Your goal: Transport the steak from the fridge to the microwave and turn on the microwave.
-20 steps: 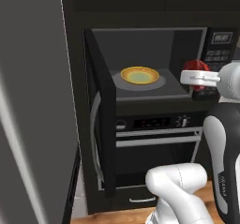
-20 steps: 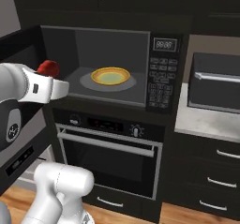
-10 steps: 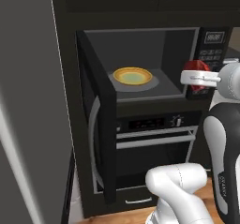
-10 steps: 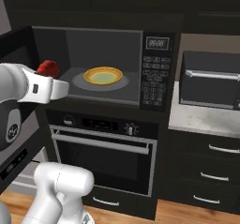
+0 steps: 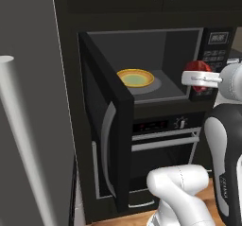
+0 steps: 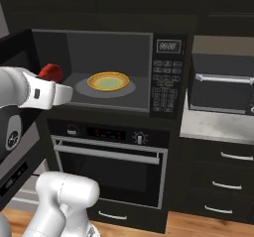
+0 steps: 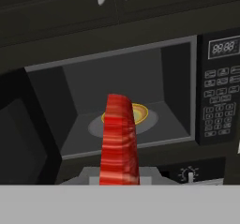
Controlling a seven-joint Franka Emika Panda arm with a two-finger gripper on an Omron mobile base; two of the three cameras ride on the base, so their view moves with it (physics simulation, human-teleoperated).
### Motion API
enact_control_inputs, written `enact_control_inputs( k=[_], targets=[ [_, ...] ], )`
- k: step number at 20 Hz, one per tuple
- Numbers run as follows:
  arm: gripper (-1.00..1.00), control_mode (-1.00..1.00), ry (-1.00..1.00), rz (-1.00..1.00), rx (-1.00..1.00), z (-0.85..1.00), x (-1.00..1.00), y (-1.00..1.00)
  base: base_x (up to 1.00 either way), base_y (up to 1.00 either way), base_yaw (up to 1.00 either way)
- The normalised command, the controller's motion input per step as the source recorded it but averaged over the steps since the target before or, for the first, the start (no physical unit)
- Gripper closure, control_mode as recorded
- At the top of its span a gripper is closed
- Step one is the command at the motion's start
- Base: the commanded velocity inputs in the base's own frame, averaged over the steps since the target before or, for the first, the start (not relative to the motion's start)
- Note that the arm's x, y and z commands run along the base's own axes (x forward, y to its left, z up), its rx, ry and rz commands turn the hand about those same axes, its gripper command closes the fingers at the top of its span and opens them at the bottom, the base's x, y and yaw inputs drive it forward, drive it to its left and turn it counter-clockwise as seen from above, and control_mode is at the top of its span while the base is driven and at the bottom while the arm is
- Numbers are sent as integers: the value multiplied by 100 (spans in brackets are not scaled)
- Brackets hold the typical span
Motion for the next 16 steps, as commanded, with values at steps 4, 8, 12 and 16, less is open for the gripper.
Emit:
enact_control_inputs(
  k=[4,8,12,16],
  targets=[
    [100,100,0,0,0,0,0,0,20,17,0],
    [100,100,0,0,0,0,0,0,21,8,0],
    [100,100,0,0,0,0,0,0,2,0,0],
    [100,100,0,0,0,0,0,0,0,0,0]
  ],
)
